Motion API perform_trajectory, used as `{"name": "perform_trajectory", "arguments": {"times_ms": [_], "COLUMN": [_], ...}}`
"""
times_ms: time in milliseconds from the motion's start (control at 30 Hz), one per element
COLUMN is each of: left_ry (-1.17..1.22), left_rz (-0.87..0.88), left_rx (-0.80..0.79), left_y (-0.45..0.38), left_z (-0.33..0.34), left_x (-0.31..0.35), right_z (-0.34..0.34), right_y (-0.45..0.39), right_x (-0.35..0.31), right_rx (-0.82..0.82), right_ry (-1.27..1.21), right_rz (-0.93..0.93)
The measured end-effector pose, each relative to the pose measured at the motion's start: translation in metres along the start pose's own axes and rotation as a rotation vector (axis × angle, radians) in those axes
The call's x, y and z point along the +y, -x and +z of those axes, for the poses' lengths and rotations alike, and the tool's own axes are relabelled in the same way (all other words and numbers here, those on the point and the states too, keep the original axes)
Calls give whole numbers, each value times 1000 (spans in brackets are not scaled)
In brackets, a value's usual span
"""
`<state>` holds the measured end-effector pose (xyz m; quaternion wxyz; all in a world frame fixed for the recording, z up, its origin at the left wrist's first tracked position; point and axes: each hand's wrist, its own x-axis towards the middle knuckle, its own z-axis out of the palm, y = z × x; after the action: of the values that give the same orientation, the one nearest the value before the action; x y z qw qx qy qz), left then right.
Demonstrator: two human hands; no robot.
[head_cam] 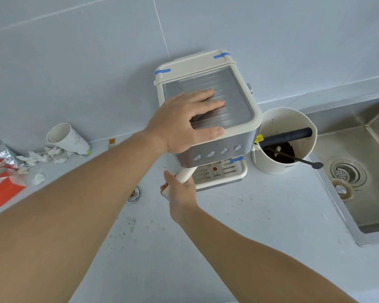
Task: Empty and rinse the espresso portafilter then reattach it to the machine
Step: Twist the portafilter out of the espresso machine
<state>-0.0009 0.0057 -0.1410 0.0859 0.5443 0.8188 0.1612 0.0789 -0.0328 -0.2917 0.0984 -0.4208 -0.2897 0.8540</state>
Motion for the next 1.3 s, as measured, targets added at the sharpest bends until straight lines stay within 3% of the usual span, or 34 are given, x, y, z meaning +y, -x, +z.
{"name": "perform_trajectory", "arguments": {"times_ms": [567, 1000, 1300], "left_ry": [-1, -7, -13], "left_rz": [16, 39, 44], "left_rx": [6, 19, 14], "left_y": [0, -2, -1], "left_z": [0, 2, 3], "left_x": [0, -6, -5], "right_z": [1, -30, -74], "right_y": [-20, 1, 34], "right_x": [9, 31, 24], "right_rx": [17, -2, -43], "right_ry": [-44, -67, 83], "right_rz": [-40, 124, 145]}}
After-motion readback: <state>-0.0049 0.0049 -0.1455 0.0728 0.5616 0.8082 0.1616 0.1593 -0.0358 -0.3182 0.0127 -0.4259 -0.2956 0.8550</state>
